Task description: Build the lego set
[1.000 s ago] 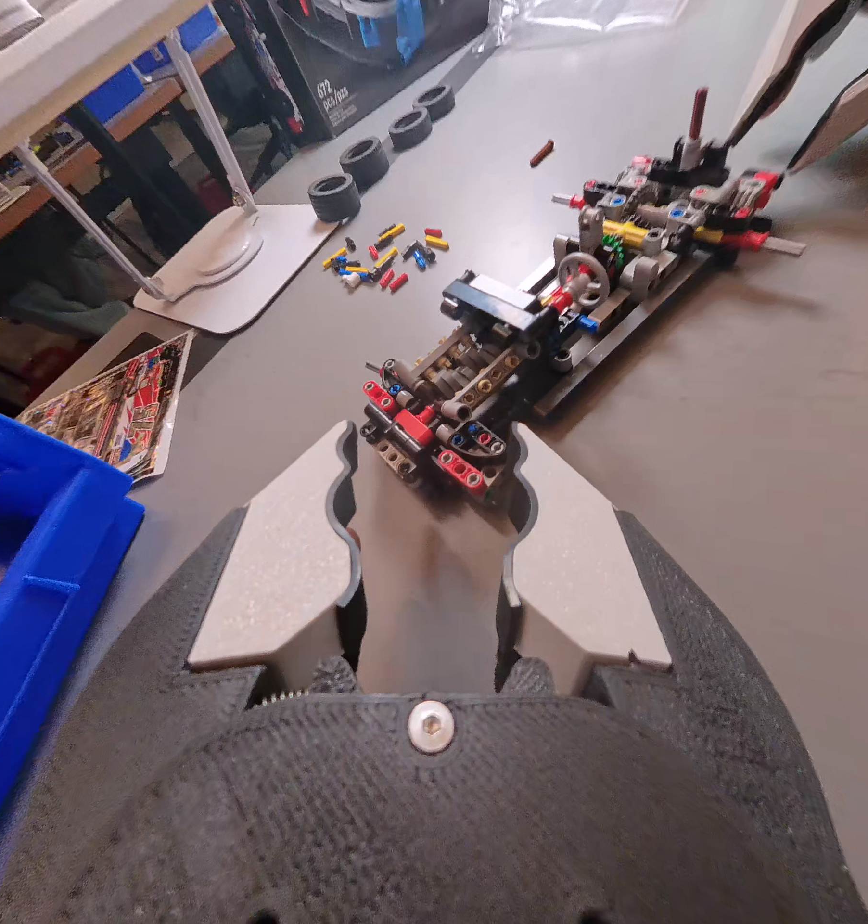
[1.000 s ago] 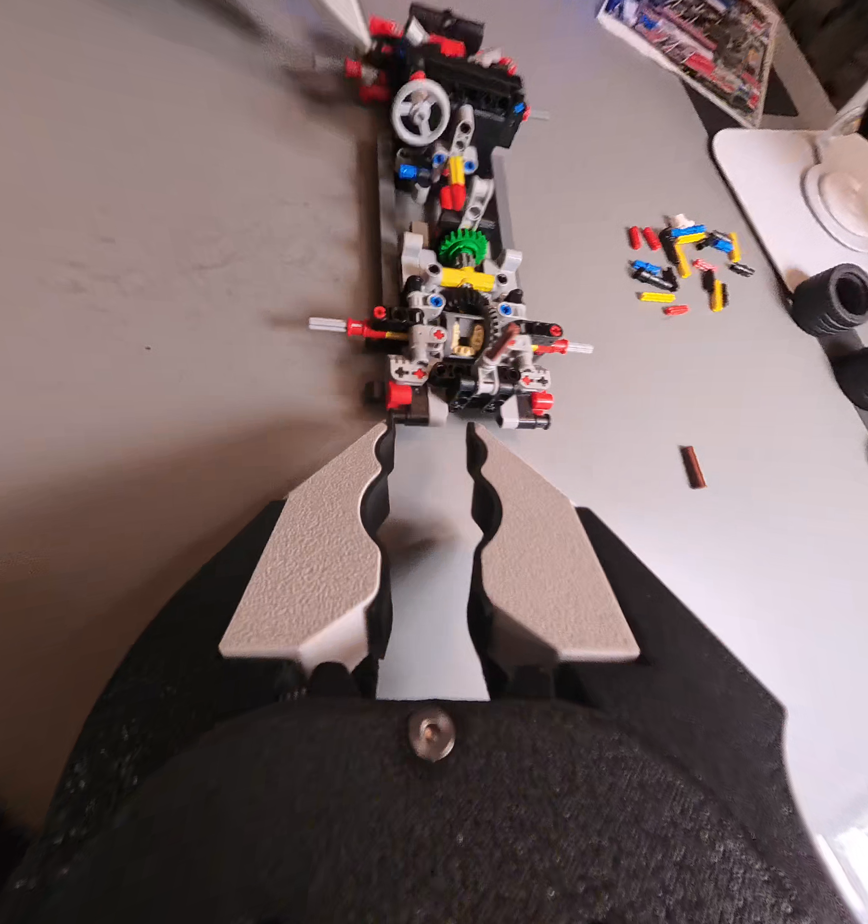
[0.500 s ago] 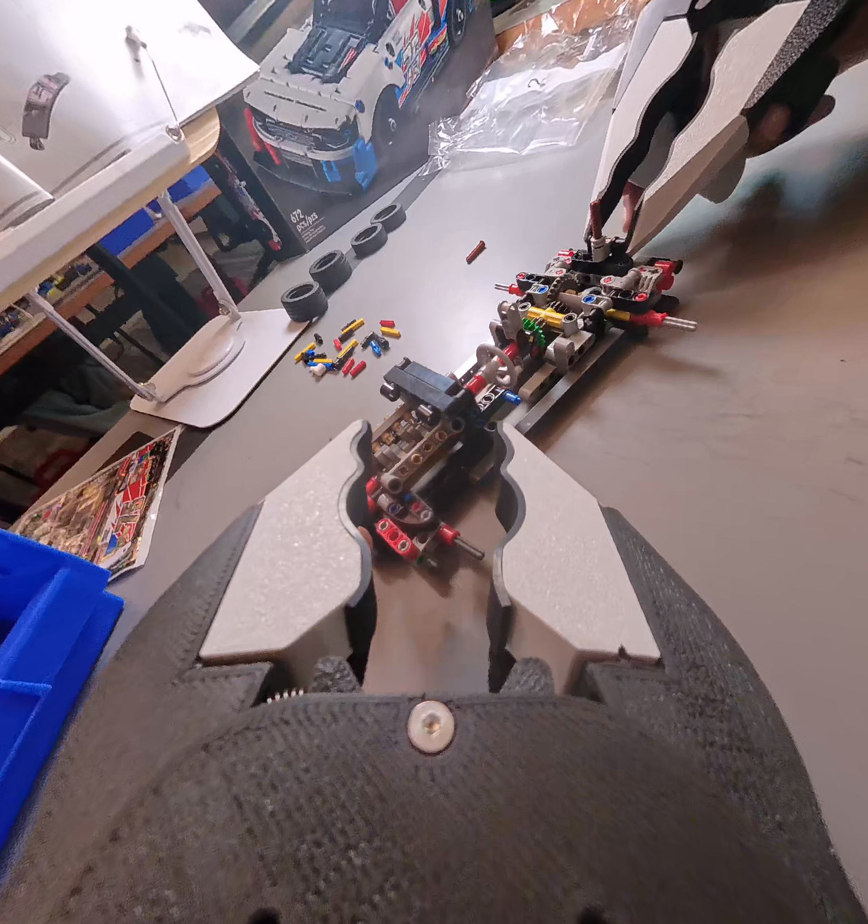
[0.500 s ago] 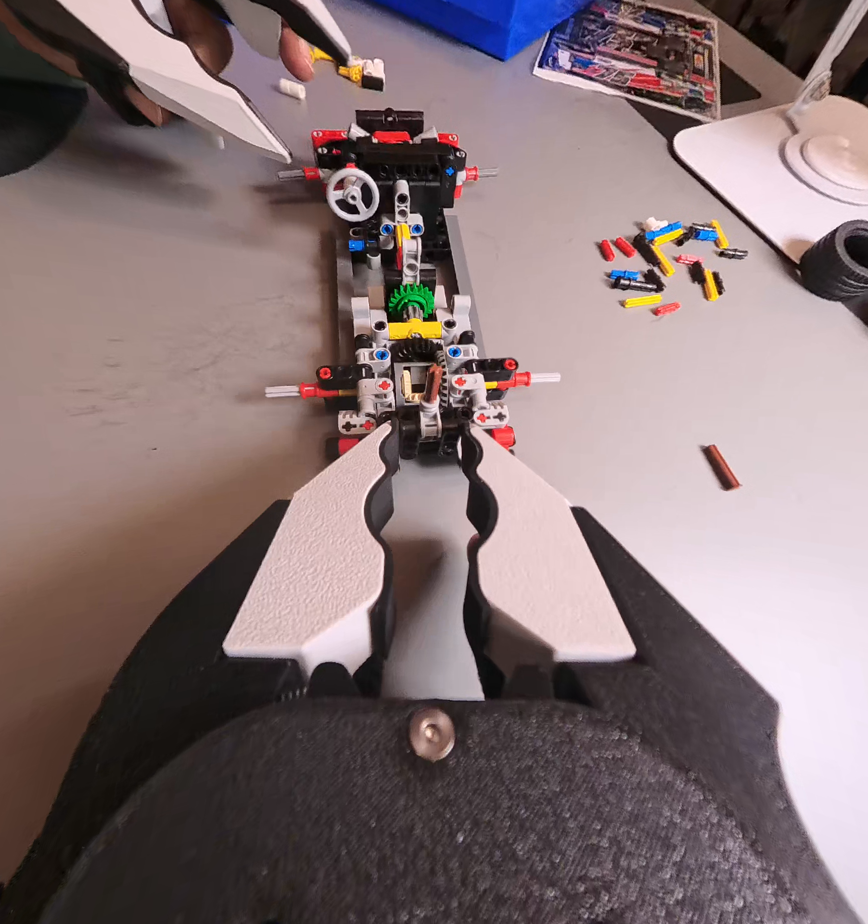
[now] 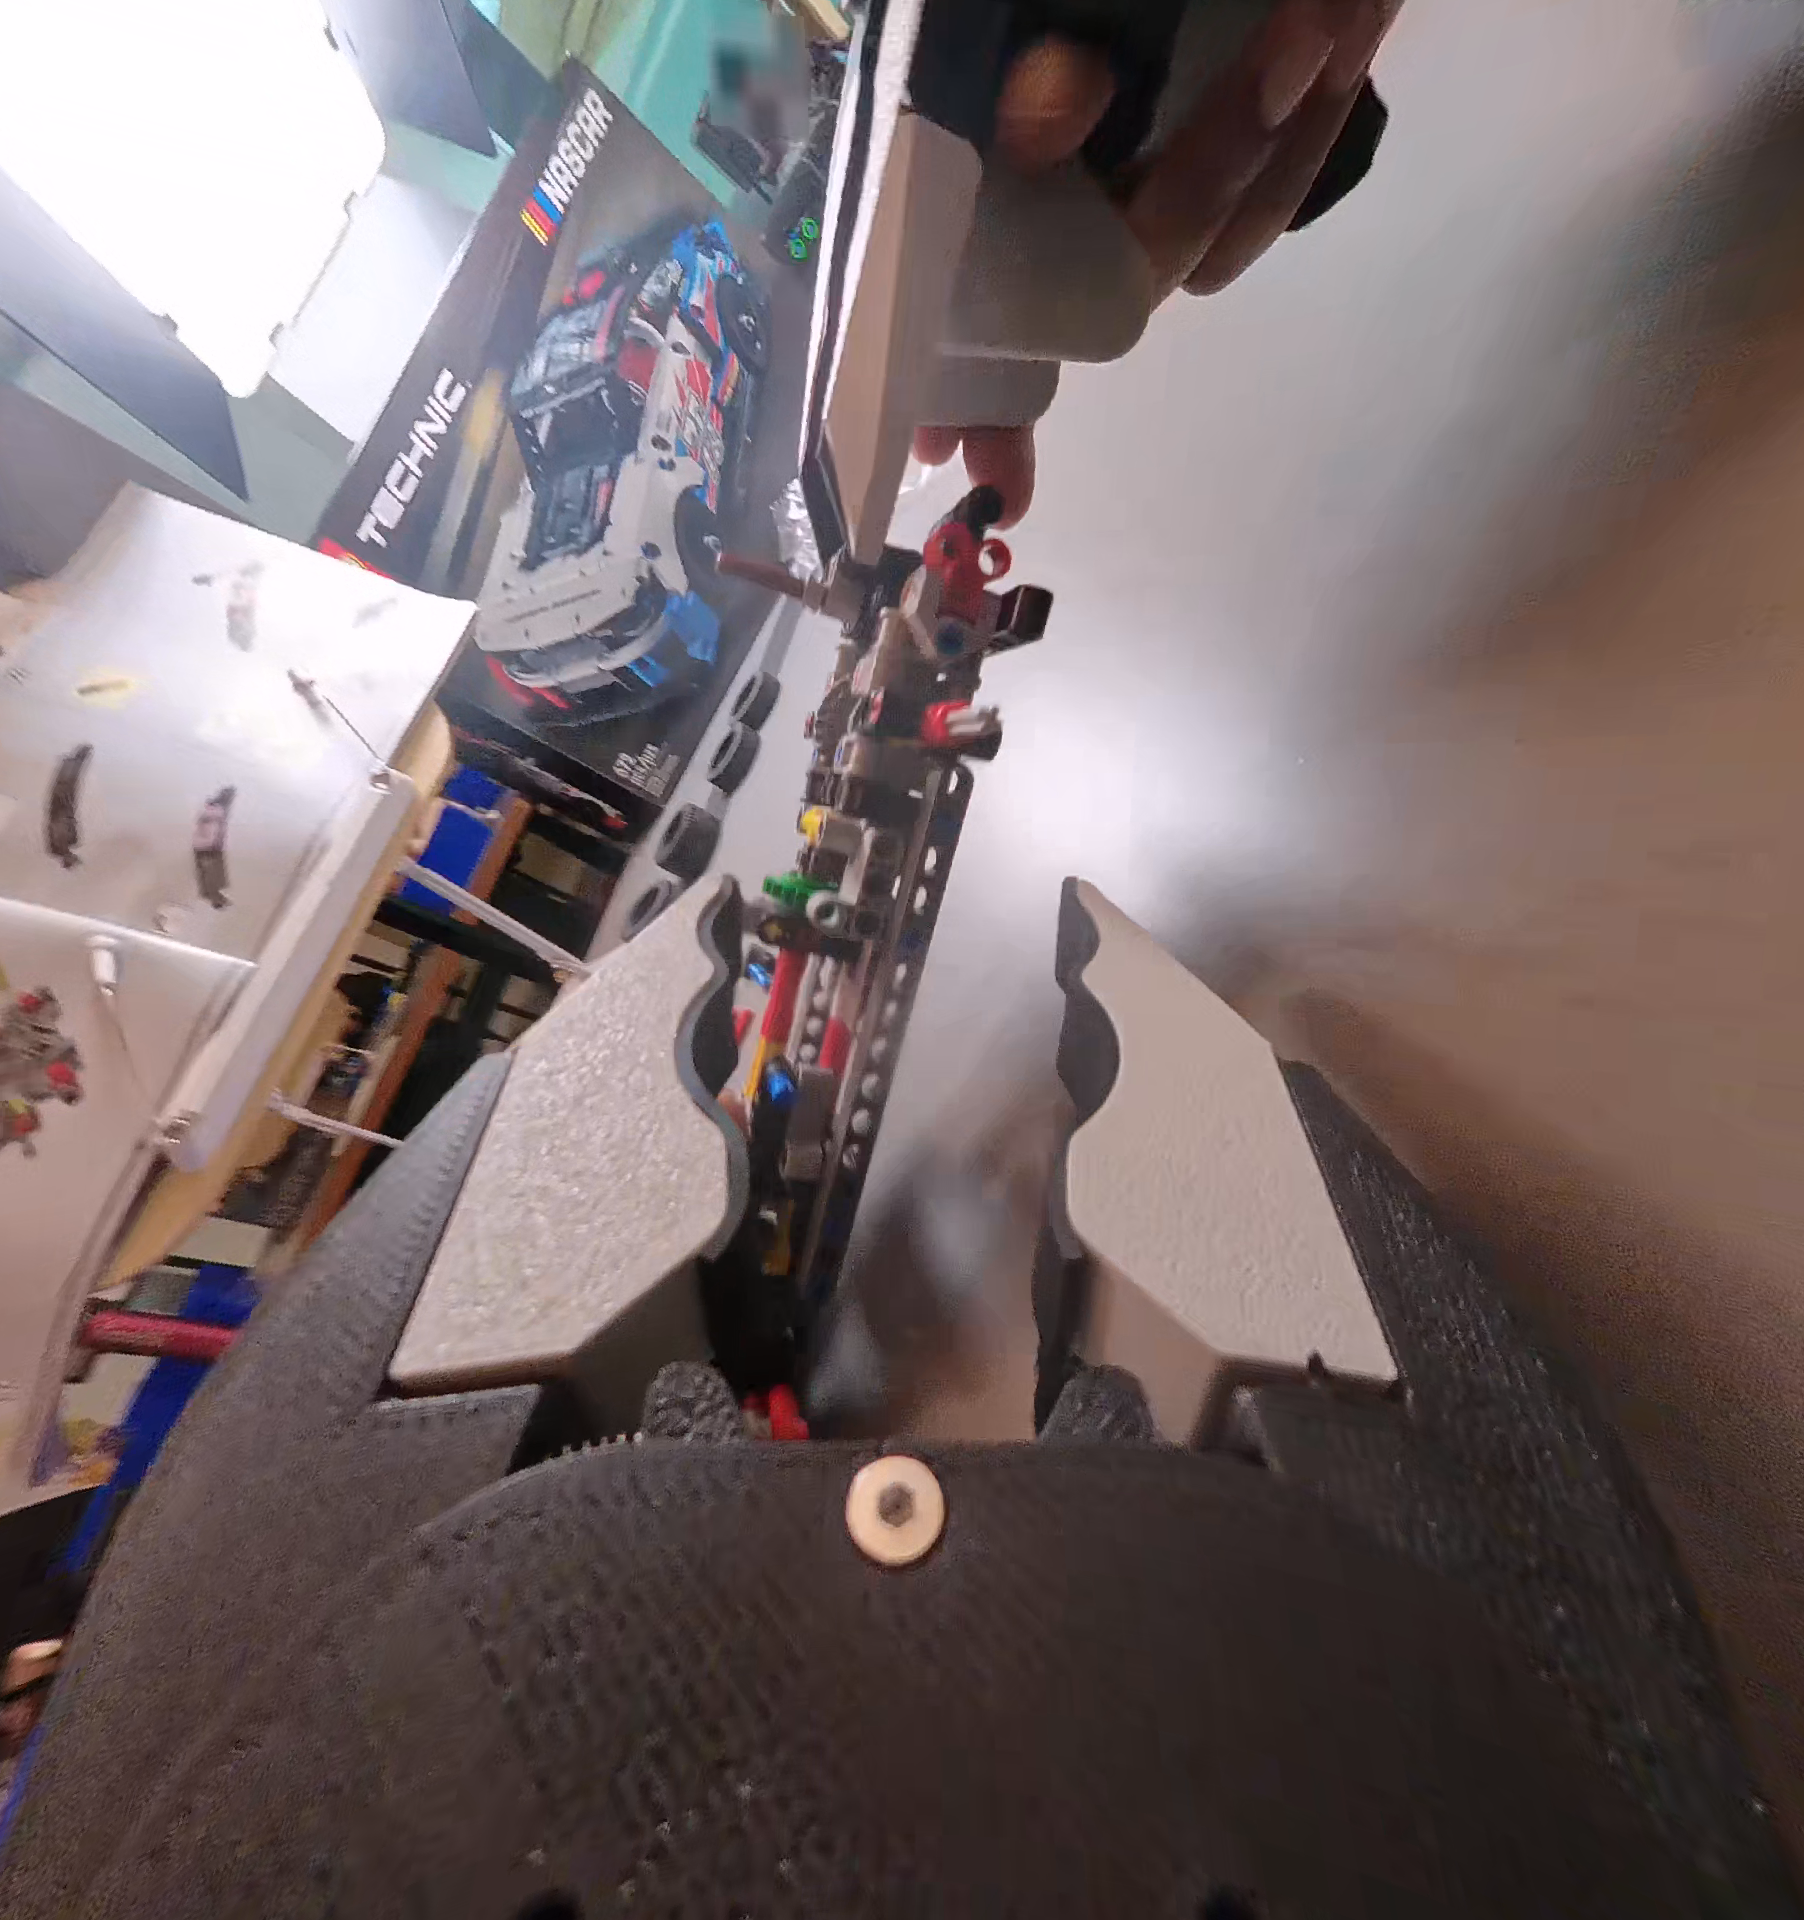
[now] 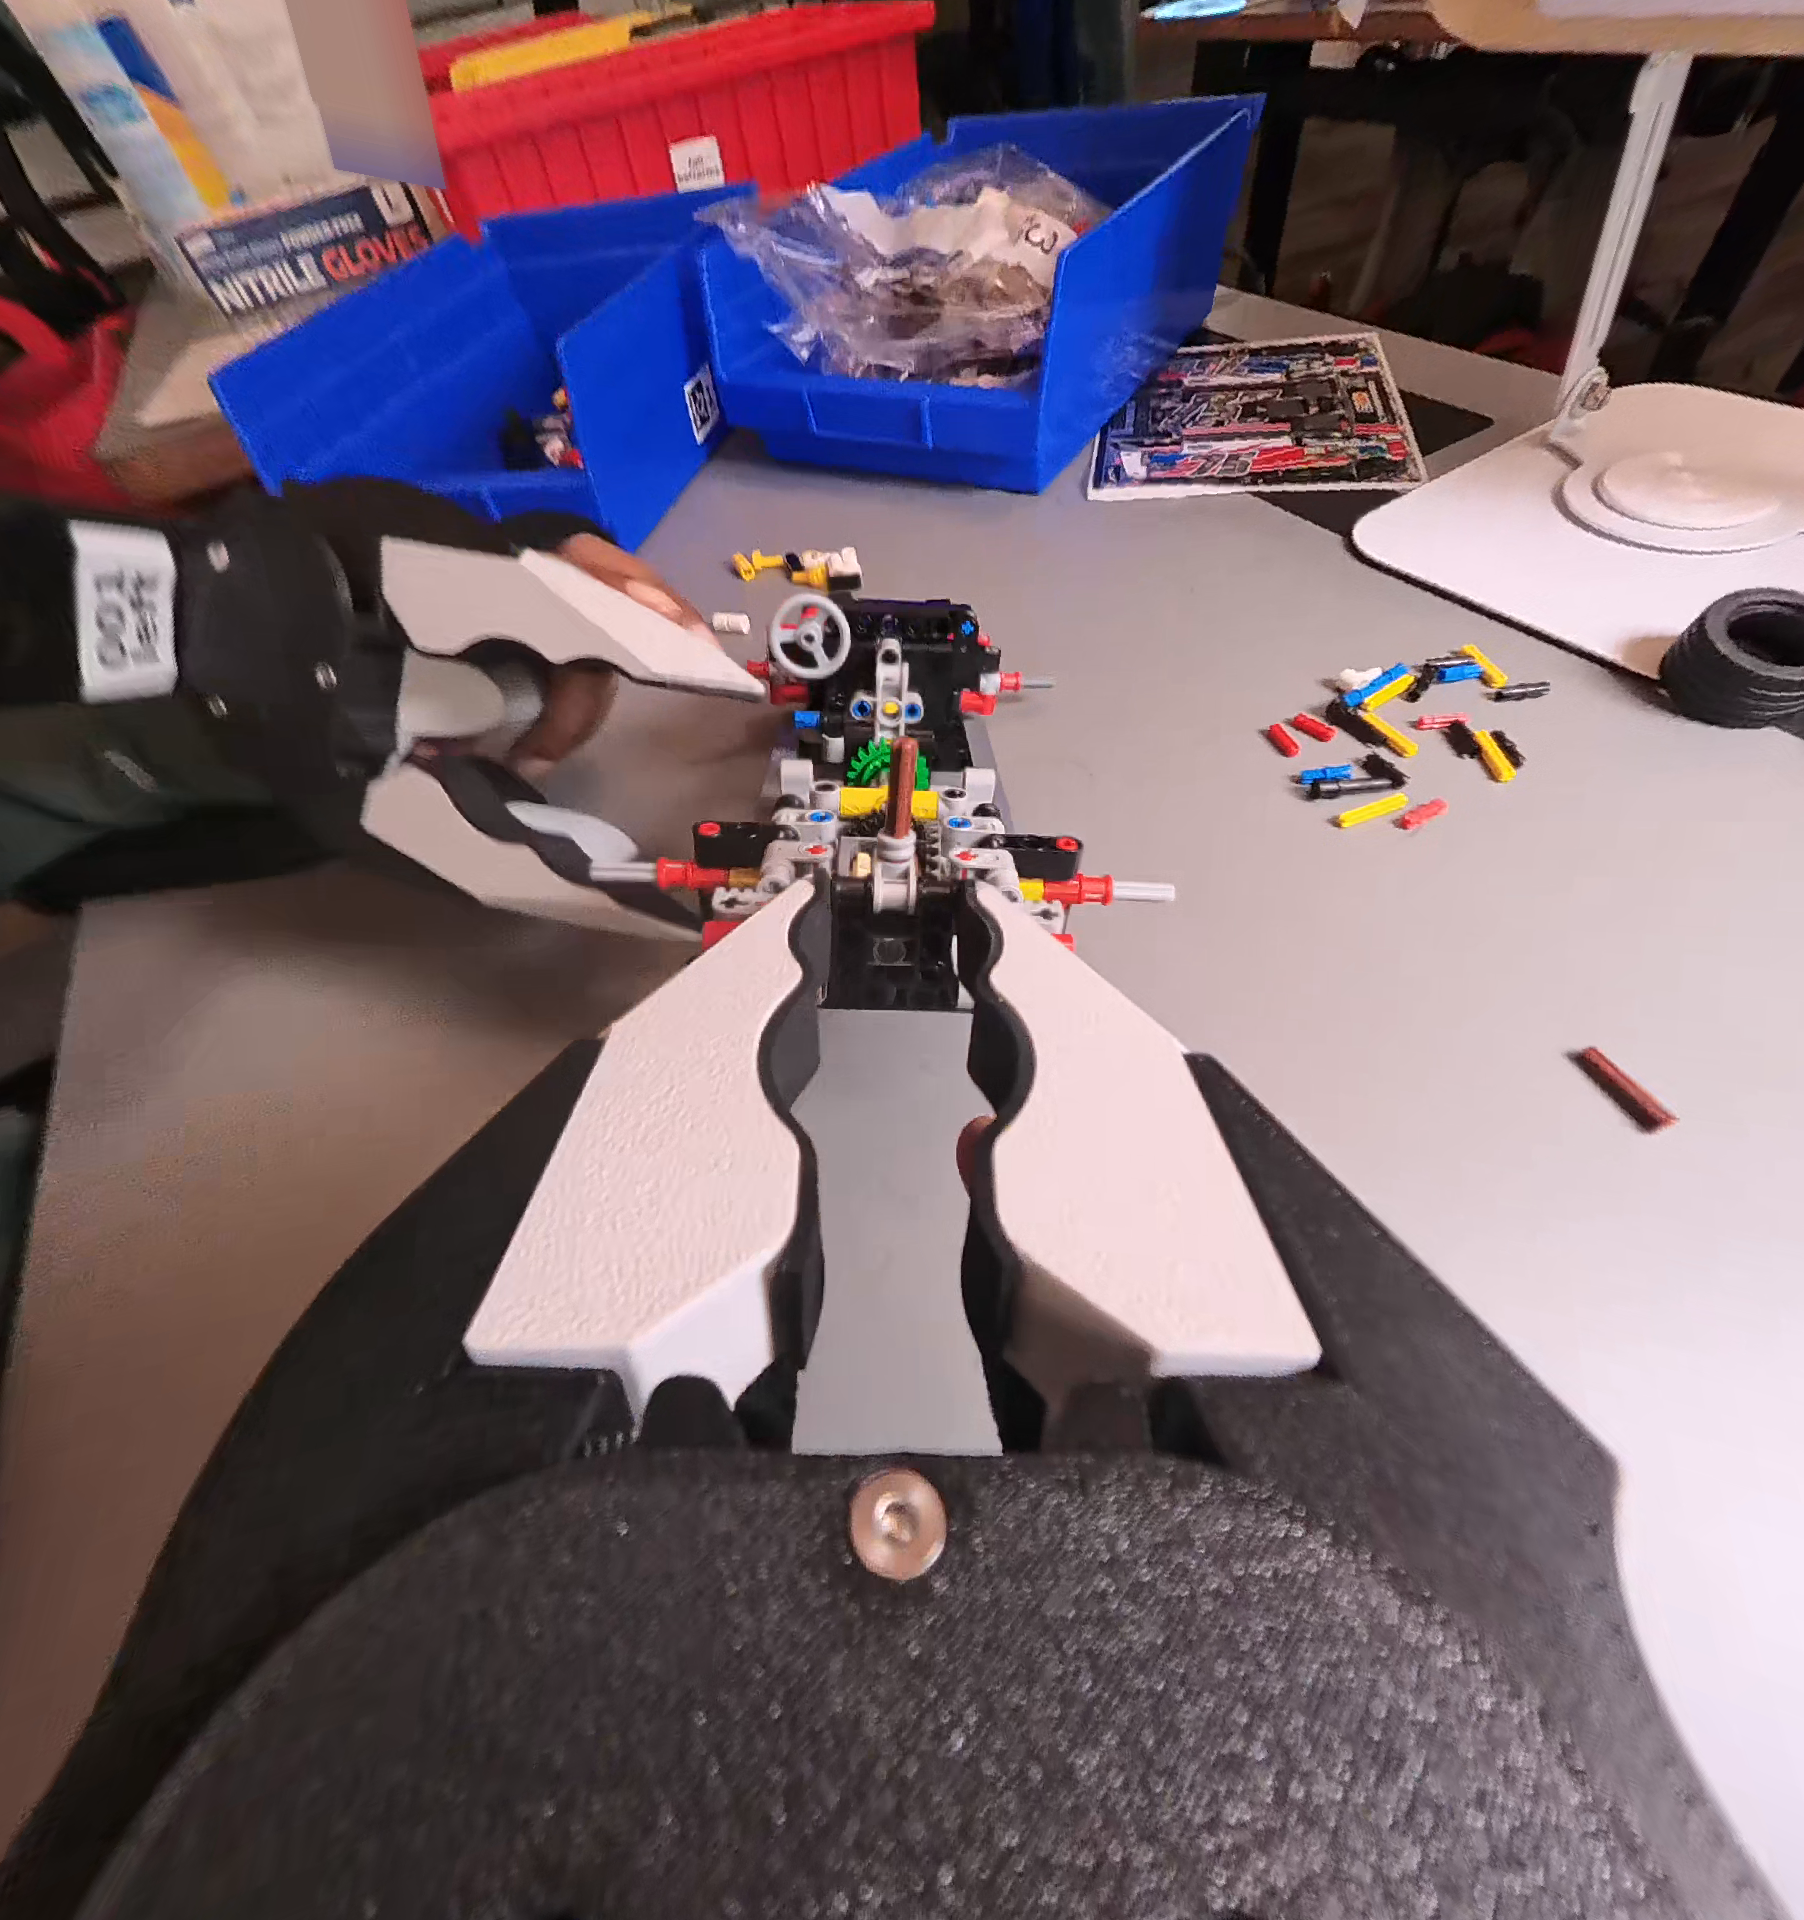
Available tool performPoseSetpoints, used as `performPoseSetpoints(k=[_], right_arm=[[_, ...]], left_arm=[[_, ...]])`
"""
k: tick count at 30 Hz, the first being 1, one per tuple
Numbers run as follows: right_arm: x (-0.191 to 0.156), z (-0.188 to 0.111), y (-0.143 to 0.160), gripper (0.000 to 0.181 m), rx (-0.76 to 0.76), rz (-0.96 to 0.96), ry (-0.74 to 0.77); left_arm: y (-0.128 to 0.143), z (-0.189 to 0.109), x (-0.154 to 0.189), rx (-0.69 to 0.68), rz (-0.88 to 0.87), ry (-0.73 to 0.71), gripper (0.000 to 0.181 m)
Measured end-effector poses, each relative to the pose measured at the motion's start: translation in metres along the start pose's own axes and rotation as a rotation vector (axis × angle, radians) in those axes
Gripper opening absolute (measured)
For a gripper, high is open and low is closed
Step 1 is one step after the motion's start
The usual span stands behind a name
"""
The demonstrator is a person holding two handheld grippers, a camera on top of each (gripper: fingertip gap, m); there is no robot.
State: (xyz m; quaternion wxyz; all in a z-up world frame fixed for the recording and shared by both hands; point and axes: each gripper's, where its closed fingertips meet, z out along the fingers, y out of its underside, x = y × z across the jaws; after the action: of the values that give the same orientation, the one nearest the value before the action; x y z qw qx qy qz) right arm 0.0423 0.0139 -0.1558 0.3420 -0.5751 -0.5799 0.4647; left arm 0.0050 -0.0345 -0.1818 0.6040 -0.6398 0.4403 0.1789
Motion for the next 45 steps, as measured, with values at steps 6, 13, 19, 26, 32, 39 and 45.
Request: performPoseSetpoints(k=[6, 13, 19, 26, 32, 39, 45], right_arm=[[-0.026, 0.008, -0.017, 0.020, 0.076, 0.059, -0.059], [-0.034, -0.011, -0.044, 0.011, 0.243, -0.041, -0.100], [-0.023, -0.029, -0.052, 0.002, 0.246, -0.081, -0.032], [-0.050, -0.013, -0.064, 0.000, 0.225, 0.027, -0.035], [-0.041, -0.005, -0.070, 0.000, 0.218, 0.022, 0.030], [-0.044, 0.000, -0.062, 0.000, 0.162, 0.010, 0.066], [-0.037, 0.000, -0.068, 0.000, 0.091, -0.020, 0.139]], left_arm=[[0.000, 0.016, -0.015, -0.069, 0.124, -0.135, 0.057], [-0.012, 0.010, -0.028, 0.007, 0.038, -0.133, 0.024], [-0.015, 0.003, -0.046, 0.045, -0.108, -0.139, 0.024], [-0.013, 0.008, -0.052, 0.055, -0.199, -0.155, 0.024], [-0.013, 0.005, -0.055, 0.063, -0.220, -0.171, 0.024], [-0.009, 0.004, -0.054, 0.062, -0.195, -0.189, 0.024], [-0.009, 0.005, -0.048, 0.048, -0.164, -0.178, 0.024]])
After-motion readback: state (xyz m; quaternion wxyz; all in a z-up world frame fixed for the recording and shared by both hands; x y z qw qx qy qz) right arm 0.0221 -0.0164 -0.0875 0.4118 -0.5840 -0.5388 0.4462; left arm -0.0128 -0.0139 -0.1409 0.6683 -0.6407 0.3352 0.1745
